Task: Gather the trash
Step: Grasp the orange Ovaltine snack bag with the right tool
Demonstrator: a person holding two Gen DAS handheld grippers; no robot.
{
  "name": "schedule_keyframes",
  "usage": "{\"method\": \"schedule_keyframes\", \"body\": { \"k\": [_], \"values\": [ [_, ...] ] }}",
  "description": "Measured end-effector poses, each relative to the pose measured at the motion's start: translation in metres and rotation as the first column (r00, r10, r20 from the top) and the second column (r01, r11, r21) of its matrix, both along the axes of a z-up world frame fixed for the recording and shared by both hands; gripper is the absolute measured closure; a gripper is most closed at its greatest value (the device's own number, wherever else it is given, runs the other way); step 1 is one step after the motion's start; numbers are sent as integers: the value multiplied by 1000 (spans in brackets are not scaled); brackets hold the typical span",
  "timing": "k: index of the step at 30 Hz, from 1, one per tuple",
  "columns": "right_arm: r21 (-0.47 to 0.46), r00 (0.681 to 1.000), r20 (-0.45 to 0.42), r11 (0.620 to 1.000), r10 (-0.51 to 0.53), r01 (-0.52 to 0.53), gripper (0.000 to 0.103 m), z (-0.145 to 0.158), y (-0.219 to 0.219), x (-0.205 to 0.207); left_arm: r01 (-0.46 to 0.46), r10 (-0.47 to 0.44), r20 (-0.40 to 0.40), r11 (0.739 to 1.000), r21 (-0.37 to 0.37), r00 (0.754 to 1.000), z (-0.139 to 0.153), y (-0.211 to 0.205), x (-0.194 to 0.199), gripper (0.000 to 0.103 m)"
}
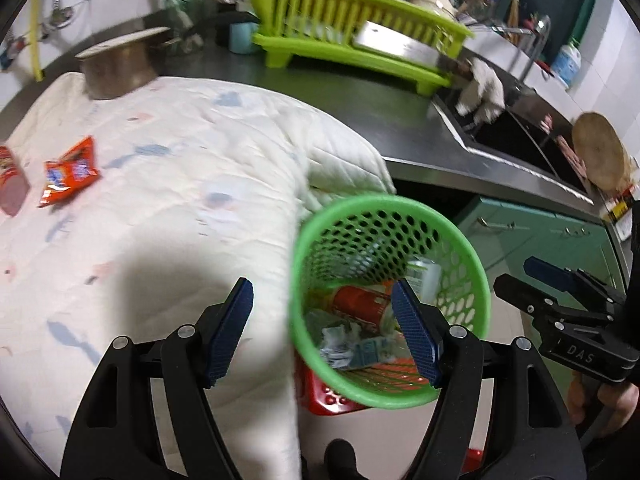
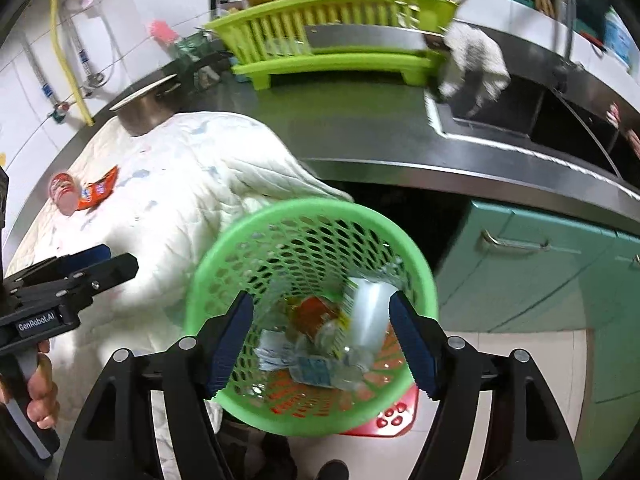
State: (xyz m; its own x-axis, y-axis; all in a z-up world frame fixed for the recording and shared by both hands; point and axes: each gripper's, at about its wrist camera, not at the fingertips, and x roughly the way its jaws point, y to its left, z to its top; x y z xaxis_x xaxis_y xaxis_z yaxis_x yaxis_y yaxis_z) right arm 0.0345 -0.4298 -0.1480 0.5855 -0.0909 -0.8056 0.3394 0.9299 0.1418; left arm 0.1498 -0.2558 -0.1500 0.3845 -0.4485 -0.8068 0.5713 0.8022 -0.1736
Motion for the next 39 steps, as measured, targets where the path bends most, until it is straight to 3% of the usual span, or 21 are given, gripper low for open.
{"method": "schedule_keyframes", "body": {
  "k": [9, 13, 23, 30, 39],
  "values": [
    [-10, 988, 40, 989, 147, -147, 32, 18, 53, 46, -149, 150, 47, 989, -22, 988, 27, 70, 20, 32],
    [-11, 968, 55, 970, 245, -245, 31, 22, 88, 74, -249, 250, 72, 968, -24, 966, 35, 115, 36, 32],
    [59, 909, 70, 908, 410, -414, 31, 21, 161, 158, -507, 506, 95, 862, -22, 857, 45, 235, 88, 27],
    [95, 862, 76, 857, 501, -507, 31, 15, 222, 224, -611, 612, 92, 791, -39, 786, 49, 298, 112, 27],
    [101, 856, 39, 851, 515, -516, 30, -9, 258, 303, -658, 659, 83, 752, -48, 747, 49, 336, 131, 26]
  ]
}}
